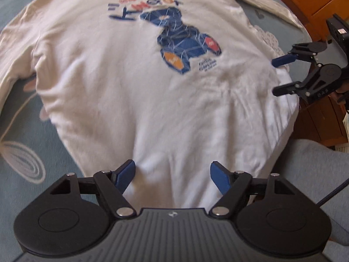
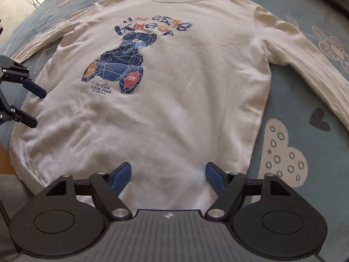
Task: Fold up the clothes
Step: 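Move both open grippers back over the printed shirt front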
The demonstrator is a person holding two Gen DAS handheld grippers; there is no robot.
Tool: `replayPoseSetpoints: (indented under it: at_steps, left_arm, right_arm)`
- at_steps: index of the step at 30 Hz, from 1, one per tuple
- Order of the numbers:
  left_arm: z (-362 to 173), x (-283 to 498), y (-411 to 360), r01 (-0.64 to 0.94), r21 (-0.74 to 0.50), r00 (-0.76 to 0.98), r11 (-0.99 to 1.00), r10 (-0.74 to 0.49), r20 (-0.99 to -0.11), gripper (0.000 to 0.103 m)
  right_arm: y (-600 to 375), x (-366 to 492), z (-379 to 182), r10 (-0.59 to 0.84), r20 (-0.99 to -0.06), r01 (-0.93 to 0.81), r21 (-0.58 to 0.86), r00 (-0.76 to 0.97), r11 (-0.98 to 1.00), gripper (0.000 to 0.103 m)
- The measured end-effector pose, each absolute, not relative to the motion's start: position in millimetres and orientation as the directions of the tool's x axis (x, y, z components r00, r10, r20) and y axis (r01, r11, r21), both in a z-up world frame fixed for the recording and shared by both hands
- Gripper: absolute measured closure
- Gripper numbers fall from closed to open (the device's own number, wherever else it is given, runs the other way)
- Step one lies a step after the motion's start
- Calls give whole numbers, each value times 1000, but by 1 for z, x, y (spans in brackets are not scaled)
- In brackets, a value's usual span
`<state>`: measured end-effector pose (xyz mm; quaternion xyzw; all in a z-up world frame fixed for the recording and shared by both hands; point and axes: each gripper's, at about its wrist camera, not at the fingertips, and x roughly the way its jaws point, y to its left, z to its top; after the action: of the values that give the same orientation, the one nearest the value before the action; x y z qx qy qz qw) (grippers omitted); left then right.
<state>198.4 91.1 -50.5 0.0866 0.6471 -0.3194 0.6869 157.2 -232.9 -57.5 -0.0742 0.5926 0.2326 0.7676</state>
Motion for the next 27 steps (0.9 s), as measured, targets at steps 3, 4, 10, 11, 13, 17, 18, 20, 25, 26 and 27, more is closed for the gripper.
replayPoseSetpoints:
  at_steps: [3, 4, 10, 11, 13, 17, 18, 20, 25, 26, 27]
  left_arm:
    - [-36, 206, 92, 576, -289, -34, 765, -331, -943, 30]
    - [-30, 210, 90, 597, -283, -5, 751, -349, -937, 29]
    - [-41, 245, 59, 652, -244, 109, 718, -408, -906, 29]
    - [-48, 244, 58, 653, -240, 100, 719, -395, -913, 29]
    - [-53, 232, 65, 640, -234, 95, 732, -377, -921, 28]
    - [-51, 205, 86, 593, -246, 57, 767, -344, -937, 24]
    - [-50, 200, 89, 584, -247, 40, 773, -332, -942, 24]
    - [-45, 202, 86, 590, -233, 42, 773, -318, -947, 26]
    - [-36, 223, 67, 625, -209, 140, 753, -371, -918, 26]
    - [-39, 226, 62, 629, -206, 146, 749, -375, -916, 26]
    - [-41, 229, 56, 634, -204, 152, 746, -379, -913, 26]
  right_arm:
    - [-231, 146, -55, 247, -966, -397, 195, 83, 897, 7]
    - [-229, 145, -48, 257, -961, -399, 197, 103, 895, 7]
    - [-206, 181, -42, 264, -909, -352, 143, 323, 925, 5]
    - [-204, 186, -50, 244, -911, -343, 124, 333, 931, 5]
    - [-206, 182, -64, 220, -918, -311, 114, 329, 944, 1]
    - [-210, 146, -68, 178, -936, -282, 91, 303, 955, 0]
    - [-211, 139, -69, 173, -948, -278, 97, 266, 956, 0]
    - [-214, 136, -62, 187, -953, -267, 120, 239, 956, 0]
    - [-214, 176, -35, 206, -875, -264, 94, 439, 960, 0]
    - [-215, 187, -42, 207, -875, -249, 103, 438, 963, 0]
    - [-217, 199, -48, 207, -875, -235, 111, 437, 966, 0]
